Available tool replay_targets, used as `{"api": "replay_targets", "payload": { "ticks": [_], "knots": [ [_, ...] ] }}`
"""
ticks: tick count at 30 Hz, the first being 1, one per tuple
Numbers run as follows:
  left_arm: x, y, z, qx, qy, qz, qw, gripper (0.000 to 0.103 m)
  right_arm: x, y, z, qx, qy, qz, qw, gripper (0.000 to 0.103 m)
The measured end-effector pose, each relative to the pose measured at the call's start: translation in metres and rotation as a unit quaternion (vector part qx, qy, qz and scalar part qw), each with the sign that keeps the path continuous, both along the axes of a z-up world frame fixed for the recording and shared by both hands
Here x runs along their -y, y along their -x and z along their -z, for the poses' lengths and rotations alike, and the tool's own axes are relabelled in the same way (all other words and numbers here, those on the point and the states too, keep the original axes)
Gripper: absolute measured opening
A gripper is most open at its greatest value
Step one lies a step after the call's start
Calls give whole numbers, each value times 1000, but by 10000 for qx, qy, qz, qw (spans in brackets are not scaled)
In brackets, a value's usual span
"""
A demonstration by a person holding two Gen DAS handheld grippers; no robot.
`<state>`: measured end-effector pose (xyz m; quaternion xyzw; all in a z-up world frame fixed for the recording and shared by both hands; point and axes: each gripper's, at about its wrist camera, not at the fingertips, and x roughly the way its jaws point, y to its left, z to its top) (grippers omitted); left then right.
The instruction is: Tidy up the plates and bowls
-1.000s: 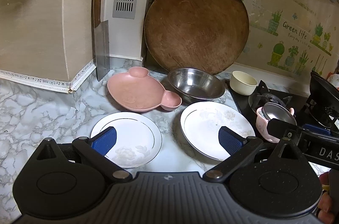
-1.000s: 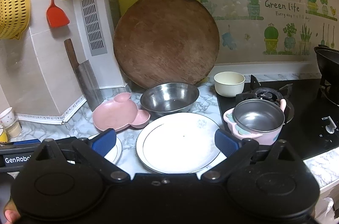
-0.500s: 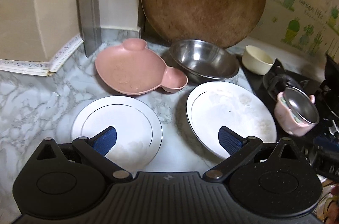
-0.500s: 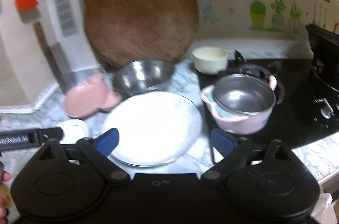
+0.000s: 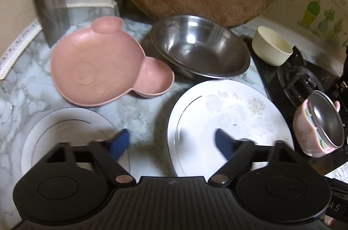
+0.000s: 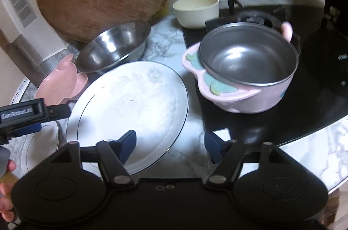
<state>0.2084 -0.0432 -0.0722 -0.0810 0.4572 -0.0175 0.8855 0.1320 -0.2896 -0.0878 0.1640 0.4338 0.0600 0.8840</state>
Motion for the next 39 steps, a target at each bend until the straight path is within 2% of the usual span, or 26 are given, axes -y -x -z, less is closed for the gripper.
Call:
{"api": "replay_targets", "payload": {
  "ticks": [5,10,14,19,23,31,39],
  "knots": [
    [3,-19,16,-294,40,12,9996,59,9,-13,9,-258,-334,73,9991,52],
    [2,-27,27,-533,18,-80,9985,40,16,-23,18,-453,-652,138,9967,39],
    [0,-27,29,-560,216,-95,9982,33,20,-26,22,-469,-815,213,9953,32],
    [-2,-25,28,-572,416,-154,9974,19,22,-25,23,-414,-965,282,9941,17],
    [-4,-18,25,-525,443,-182,9975,15,25,-22,25,-369,-1025,387,9933,10],
    [-6,9,21,-638,482,-170,9967,14,26,-4,24,-333,-923,330,9946,10],
    [-11,48,9,-505,310,-130,9982,13,24,27,23,-340,-843,100,9958,10]
  ]
}}
